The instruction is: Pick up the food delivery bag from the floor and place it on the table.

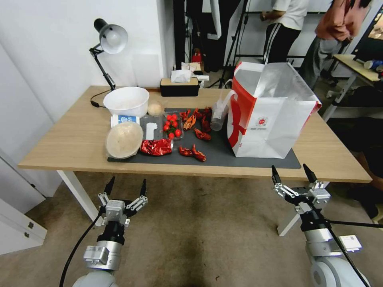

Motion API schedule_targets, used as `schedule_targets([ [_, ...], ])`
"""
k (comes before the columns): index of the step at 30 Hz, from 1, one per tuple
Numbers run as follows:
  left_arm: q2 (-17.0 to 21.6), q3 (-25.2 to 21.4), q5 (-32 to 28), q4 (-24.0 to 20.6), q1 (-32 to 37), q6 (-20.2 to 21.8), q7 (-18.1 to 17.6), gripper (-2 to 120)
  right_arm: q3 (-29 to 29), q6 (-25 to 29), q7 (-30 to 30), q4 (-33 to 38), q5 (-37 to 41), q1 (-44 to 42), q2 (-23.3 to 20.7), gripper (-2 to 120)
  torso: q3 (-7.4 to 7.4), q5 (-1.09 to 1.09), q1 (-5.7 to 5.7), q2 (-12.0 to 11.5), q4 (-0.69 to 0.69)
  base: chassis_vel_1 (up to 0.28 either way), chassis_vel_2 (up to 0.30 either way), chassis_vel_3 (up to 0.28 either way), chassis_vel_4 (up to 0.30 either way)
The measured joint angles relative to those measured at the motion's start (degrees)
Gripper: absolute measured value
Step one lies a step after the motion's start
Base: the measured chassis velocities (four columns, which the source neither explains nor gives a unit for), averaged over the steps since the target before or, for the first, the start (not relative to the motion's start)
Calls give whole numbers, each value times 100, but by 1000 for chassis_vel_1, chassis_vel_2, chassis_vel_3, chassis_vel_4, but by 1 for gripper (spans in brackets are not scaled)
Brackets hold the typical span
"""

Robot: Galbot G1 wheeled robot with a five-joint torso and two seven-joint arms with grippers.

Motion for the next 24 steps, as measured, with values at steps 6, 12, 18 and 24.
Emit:
schedule_targets([
  [6,0,0,2,0,2,-3,3,96,0,-6,4,4,4,-1,-3,100,0,0,0,0,0,0,0,0,0],
  [12,0,0,5,0,3,-3,6,96,0,-10,6,8,6,-1,-5,100,0,0,0,0,0,0,0,0,0],
  [18,0,1,8,-1,4,-3,8,96,0,-13,8,10,8,-1,-6,100,0,0,0,0,0,0,0,0,0],
  [24,0,1,10,-2,4,-3,8,96,0,-15,8,12,11,-1,-6,100,0,0,0,0,0,0,0,0,0],
])
